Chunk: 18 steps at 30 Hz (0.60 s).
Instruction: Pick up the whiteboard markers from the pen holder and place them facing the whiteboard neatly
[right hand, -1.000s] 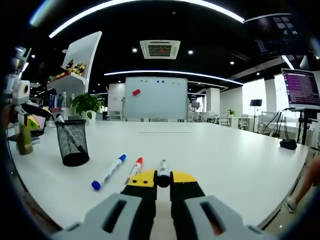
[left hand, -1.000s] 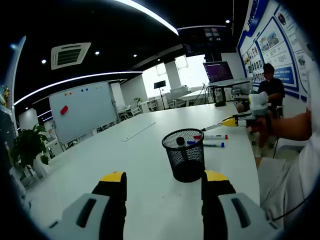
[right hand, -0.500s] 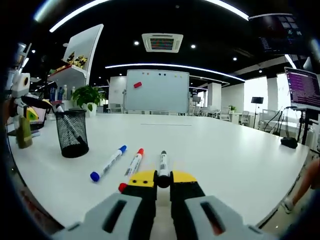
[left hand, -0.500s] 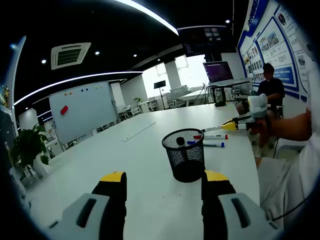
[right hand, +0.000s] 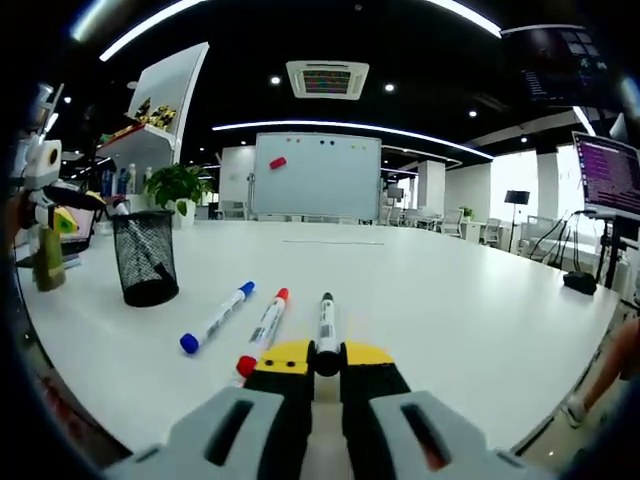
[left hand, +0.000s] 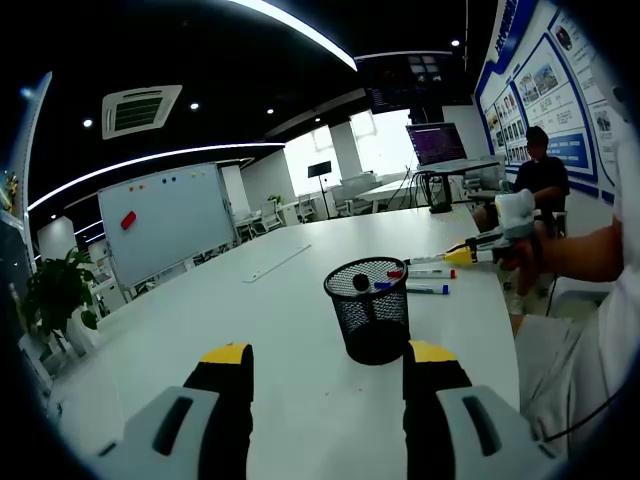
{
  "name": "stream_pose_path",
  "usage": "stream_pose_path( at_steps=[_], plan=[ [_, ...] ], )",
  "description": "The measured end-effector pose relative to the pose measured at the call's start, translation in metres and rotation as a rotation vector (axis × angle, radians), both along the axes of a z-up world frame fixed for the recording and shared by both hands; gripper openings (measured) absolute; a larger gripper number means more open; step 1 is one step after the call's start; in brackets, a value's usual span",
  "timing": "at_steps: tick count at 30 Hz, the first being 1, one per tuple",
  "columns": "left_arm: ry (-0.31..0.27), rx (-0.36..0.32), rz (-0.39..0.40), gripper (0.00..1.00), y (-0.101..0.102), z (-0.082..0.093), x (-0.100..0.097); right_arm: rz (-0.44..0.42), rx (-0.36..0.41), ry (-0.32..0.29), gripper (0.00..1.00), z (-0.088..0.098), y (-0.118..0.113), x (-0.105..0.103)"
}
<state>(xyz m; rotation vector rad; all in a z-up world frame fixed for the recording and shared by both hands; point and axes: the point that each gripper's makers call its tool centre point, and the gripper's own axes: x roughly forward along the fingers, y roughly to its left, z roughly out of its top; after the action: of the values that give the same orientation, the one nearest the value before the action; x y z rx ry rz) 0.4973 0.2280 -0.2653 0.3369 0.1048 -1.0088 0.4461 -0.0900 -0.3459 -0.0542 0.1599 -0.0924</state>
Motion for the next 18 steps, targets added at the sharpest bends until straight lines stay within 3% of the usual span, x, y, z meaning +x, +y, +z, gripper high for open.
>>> stream_pose_path(
  at_steps=[18],
  plan=[
    [0.001, 0.001, 0.001, 0.62, 0.0006, -0.0001, 0.0015, 0.005, 0.005, -0.001, 0.10, -0.0015, 0.0009, 0.0019]
  ],
)
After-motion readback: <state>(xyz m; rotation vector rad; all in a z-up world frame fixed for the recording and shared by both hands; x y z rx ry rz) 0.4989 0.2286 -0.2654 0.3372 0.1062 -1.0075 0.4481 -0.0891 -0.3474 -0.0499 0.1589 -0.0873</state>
